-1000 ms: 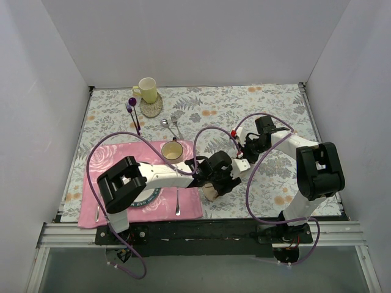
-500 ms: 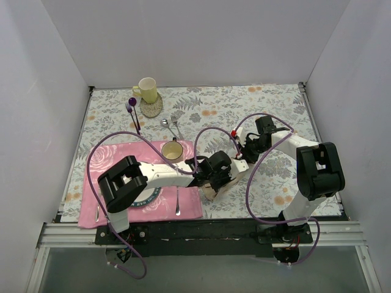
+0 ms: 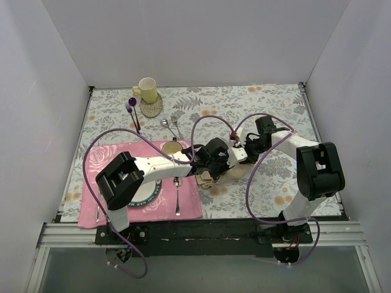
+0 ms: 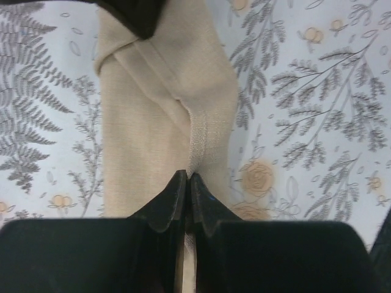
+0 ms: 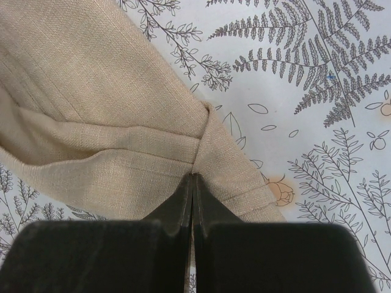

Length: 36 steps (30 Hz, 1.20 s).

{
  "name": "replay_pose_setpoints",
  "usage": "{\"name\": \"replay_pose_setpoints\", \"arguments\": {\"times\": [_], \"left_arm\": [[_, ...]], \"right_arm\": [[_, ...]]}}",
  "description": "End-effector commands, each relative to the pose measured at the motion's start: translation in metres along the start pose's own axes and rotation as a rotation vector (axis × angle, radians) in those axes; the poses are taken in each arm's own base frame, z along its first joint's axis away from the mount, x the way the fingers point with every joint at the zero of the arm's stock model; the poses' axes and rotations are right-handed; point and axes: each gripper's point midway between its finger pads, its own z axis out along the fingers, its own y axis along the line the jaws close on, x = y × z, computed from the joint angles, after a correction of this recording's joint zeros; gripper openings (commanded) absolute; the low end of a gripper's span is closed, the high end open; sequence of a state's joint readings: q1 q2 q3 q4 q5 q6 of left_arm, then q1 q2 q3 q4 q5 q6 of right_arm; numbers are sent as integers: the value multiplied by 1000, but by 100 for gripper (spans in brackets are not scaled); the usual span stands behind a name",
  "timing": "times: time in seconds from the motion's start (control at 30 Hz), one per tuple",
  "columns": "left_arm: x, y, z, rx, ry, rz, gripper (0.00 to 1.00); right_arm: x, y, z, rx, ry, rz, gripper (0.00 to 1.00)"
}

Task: Fold the napkin into a case and place the utensils inside
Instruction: Stuff the top corner of the smaller-rectangle-folded napkin into the folded napkin.

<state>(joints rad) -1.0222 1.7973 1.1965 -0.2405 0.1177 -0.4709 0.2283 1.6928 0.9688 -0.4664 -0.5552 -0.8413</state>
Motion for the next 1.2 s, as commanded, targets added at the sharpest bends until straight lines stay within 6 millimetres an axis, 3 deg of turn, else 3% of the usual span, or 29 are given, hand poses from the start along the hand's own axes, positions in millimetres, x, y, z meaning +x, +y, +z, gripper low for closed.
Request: {"name": "replay_pose_setpoints", "arguments": {"times": [0.0,0.47,0.8,1.07,1.1,1.17], "left_arm": [[-20,23,-6,-37,-71,115,0],[16,47,27,-25,-63,189,0],[43,39,34,59,-21,162,0],[56,37,38,115,9,99,0],[55,38,38,123,8,90,0],[58,38,38,138,18,68,0]], "right_arm": [[26,-3,7,12,82,6,1],[18,-5,6,2,68,17,1],[-25,-14,-18,8,-13,86,1],[-29,-20,-34,7,-20,121,1],[-29,-20,-34,6,-17,114,2],[-29,-21,-37,8,-12,94,13]]}}
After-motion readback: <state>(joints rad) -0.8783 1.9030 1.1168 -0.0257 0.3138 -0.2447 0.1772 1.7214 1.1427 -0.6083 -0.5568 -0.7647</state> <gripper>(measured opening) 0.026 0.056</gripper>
